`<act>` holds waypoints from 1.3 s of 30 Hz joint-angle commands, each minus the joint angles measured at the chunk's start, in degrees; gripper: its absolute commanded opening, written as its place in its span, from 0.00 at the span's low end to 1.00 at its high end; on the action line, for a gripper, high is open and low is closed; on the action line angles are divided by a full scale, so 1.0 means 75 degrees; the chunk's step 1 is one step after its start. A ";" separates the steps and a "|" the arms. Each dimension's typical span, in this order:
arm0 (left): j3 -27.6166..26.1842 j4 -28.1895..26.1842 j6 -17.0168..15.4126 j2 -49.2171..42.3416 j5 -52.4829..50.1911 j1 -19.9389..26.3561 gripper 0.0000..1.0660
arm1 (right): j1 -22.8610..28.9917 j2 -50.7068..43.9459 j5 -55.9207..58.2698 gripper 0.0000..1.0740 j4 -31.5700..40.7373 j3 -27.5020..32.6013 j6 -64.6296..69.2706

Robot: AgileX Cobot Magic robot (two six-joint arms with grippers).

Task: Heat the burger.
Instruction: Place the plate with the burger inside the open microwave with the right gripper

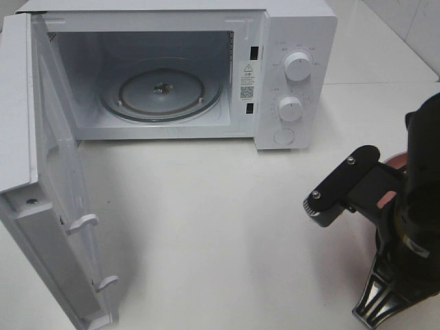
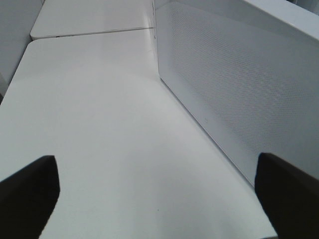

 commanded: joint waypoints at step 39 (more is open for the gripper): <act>0.0023 -0.0031 -0.0053 -0.0199 -0.0031 -0.0031 0.96 | 0.2154 -0.0038 -0.1276 0.01 -0.1108 0.0015 -0.3285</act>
